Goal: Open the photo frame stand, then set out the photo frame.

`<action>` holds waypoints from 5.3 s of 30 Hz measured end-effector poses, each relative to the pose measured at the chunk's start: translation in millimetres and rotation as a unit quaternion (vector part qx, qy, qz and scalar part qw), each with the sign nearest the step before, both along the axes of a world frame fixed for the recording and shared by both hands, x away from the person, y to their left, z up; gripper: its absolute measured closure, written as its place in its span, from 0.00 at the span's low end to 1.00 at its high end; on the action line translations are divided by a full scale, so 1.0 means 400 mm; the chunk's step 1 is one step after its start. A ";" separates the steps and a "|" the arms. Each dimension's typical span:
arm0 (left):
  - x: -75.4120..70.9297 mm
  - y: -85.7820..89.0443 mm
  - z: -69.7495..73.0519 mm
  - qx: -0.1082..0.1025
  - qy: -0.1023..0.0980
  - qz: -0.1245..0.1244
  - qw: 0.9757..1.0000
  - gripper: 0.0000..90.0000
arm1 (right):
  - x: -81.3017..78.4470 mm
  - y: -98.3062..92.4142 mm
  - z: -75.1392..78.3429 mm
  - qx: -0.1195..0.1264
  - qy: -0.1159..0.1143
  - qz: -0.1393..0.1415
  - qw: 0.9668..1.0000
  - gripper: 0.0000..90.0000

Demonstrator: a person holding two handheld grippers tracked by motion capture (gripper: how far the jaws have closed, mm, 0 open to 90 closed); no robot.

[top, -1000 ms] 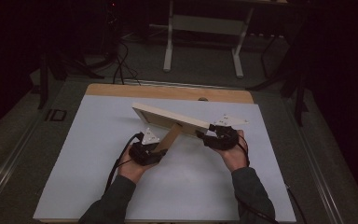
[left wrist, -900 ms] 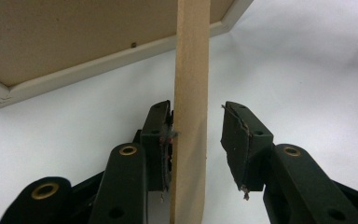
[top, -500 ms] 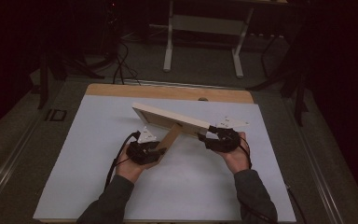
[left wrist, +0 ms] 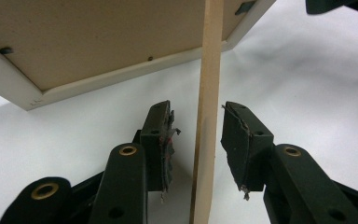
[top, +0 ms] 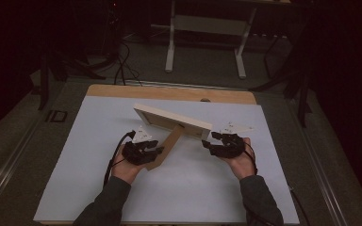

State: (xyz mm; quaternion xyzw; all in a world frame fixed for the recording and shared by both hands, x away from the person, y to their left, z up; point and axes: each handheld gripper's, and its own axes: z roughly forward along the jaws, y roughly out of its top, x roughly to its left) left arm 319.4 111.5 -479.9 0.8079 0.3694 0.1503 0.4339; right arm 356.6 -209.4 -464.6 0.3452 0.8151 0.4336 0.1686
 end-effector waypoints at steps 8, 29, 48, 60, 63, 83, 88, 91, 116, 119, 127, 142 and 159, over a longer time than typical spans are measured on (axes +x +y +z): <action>-0.002 0.029 0.016 -0.005 -0.006 0.017 1.000 0.70 | -0.006 -0.018 -0.011 -0.008 0.012 0.004 1.000 0.54; 0.039 0.032 0.059 -0.033 0.012 0.030 0.999 0.76 | -0.004 -0.053 0.004 -0.013 0.012 -0.019 1.000 1.00; 0.054 0.016 0.074 -0.043 0.010 0.029 0.999 1.00 | 0.011 -0.045 0.058 -0.004 -0.019 -0.046 0.999 1.00; 0.072 0.010 0.087 -0.065 0.011 0.043 0.997 1.00 | 0.015 -0.028 0.080 0.011 -0.023 -0.038 0.999 1.00; 0.078 0.005 0.091 -0.072 0.013 0.048 0.996 1.00 | 0.018 -0.022 0.085 0.014 -0.023 -0.039 0.999 1.00; 0.104 -0.014 0.116 -0.060 0.004 0.065 0.996 1.00 | 0.026 -0.001 0.106 0.018 -0.034 -0.035 0.999 1.00; 0.108 -0.021 0.117 -0.061 0.005 0.067 0.996 1.00 | 0.029 -0.001 0.107 0.022 -0.034 -0.033 0.999 1.00; 0.109 -0.026 0.119 -0.062 0.003 0.066 0.996 1.00 | 0.030 -0.003 0.109 0.027 -0.033 -0.030 0.999 1.00; 0.108 -0.064 0.131 -0.057 -0.003 0.047 0.997 1.00 | 0.037 -0.007 0.114 0.033 -0.018 -0.017 0.999 1.00; 0.107 -0.072 0.130 -0.055 -0.003 0.044 0.998 1.00 | 0.033 -0.006 0.114 0.030 -0.019 -0.013 0.999 1.00; 0.108 -0.080 0.128 -0.056 0.000 0.041 0.998 1.00 | 0.031 -0.004 0.114 0.029 -0.018 -0.006 0.999 1.00; 0.110 -0.095 0.128 -0.057 0.004 0.031 0.998 1.00 | 0.025 0.011 0.116 0.024 -0.019 0.013 0.999 1.00; 0.113 -0.097 0.125 -0.054 0.003 0.031 0.998 1.00 | 0.020 0.025 0.120 0.022 -0.023 0.036 0.999 1.00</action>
